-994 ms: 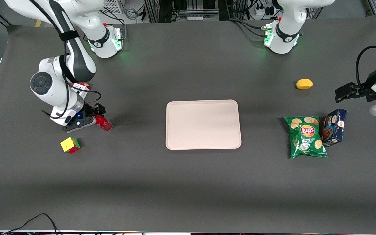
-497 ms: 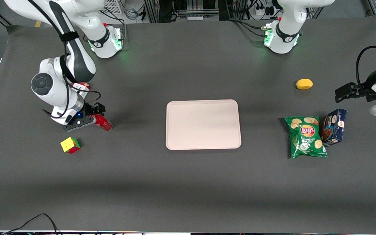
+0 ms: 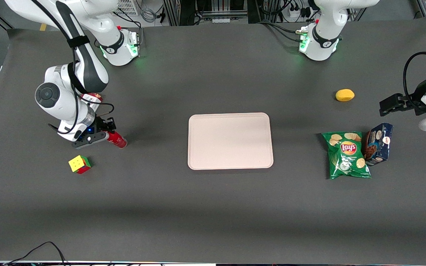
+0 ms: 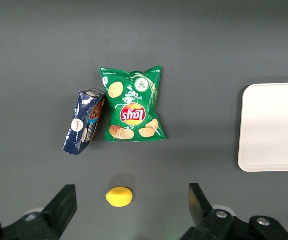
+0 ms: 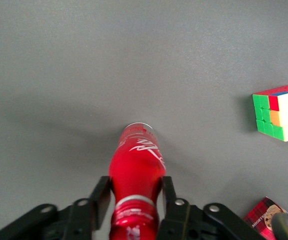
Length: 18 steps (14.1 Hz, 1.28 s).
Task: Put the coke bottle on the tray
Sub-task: 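Close the right gripper around the bottle's cap end, then lift the bottle and carry it toward the white tray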
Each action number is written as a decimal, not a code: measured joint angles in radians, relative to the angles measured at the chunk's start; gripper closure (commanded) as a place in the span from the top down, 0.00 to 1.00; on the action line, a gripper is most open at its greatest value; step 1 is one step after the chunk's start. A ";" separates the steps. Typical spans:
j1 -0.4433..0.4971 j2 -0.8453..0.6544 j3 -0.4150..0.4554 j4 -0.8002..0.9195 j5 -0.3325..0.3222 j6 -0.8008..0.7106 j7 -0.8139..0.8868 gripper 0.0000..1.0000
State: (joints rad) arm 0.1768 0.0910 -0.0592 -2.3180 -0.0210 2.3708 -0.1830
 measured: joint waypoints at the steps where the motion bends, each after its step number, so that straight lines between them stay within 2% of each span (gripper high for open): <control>1: 0.000 -0.002 0.001 0.002 0.000 0.000 0.000 0.00; 7: 0.001 -0.002 0.002 0.017 0.000 -0.031 0.000 0.00; 9: 0.003 -0.007 0.005 0.116 0.000 -0.195 0.000 0.00; 12: 0.008 -0.027 0.010 0.374 0.001 -0.503 0.000 0.00; 15: 0.010 -0.050 0.012 0.620 0.044 -0.784 -0.001 0.00; 18: 0.012 -0.059 0.015 0.768 0.057 -0.925 -0.001 0.00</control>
State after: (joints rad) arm 0.1891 0.0318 -0.0438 -1.5499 0.0361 1.4455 -0.1837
